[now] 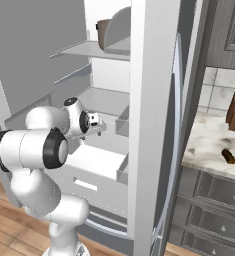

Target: Place the sweet potato and eggplant inside the fridge drawer. Close the drawer after placing the vegetables.

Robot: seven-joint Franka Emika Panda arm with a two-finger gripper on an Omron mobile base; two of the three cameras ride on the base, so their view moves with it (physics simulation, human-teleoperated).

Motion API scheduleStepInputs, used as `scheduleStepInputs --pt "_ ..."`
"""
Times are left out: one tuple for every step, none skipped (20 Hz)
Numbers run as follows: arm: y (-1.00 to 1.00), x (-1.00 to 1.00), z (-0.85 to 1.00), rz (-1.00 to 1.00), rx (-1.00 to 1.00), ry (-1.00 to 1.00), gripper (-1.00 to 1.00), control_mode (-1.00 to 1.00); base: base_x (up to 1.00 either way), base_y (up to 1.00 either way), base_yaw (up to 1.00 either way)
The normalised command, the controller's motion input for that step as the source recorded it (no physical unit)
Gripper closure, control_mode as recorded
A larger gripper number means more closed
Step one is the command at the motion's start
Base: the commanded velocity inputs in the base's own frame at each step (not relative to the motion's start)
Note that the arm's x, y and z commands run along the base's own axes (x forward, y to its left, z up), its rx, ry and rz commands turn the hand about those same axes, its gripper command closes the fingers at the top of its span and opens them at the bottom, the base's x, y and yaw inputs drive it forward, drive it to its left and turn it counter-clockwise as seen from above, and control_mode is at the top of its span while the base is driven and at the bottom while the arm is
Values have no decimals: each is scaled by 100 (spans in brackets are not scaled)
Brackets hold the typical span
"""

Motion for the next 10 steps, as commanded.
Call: scheduleStepInputs --pt "1 -79 100 -10 0 -20 -100 -100 0 0 0" --pt "0 -83 100 -10 0 -18 -100 -100 0 0 0" --pt "0 -100 100 -11 1 -22 -100 -100 0 0 0" --pt "0 -100 100 -11 2 -20 -100 -100 0 0 0" --pt "0 -100 100 -11 2 -19 -100 -100 0 0 0" --pt "0 -100 100 -11 3 -18 -100 -100 0 0 0" --pt "0 -100 94 -11 5 -17 -100 -100 0 0 0" --pt "0 -100 96 -12 5 -17 -100 -100 0 0 0" --pt "0 -100 99 -12 6 -17 -100 -100 0 0 0" --pt "0 -100 99 -12 6 -15 -100 -100 0 0 0"
